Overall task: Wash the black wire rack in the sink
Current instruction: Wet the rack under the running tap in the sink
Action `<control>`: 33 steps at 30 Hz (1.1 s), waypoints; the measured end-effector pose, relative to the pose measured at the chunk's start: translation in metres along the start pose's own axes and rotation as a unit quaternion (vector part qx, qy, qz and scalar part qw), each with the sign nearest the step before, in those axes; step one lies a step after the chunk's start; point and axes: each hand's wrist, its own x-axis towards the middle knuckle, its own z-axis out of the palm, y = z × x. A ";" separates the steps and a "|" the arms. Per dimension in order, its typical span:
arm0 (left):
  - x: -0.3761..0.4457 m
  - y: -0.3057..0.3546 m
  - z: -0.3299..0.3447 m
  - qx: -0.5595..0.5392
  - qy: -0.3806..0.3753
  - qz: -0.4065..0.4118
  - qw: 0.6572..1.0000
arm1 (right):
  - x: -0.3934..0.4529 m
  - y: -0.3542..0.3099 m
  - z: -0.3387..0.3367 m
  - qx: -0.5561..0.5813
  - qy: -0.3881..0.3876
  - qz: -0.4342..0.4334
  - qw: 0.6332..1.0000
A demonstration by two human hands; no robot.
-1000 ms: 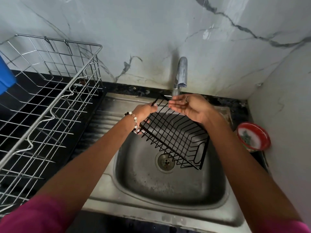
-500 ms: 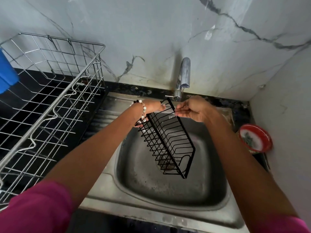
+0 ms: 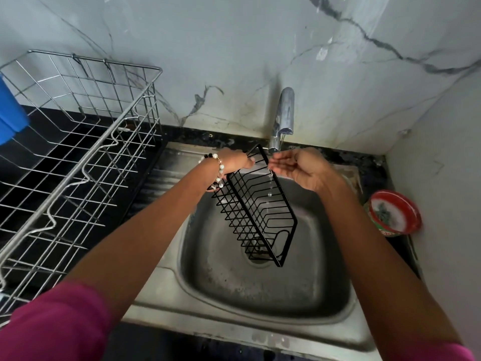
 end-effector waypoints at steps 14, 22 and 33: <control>0.014 -0.051 0.017 -0.239 -0.013 -0.020 0.971 | -0.006 -0.007 0.016 -0.080 -0.066 0.000 0.995; 0.014 -0.067 0.040 -0.353 -0.021 0.003 0.935 | -0.011 -0.007 0.020 -0.110 -0.090 -0.011 0.990; 0.021 -0.068 0.054 -0.501 0.002 0.083 0.862 | -0.019 -0.020 0.008 -0.084 -0.097 -0.029 0.991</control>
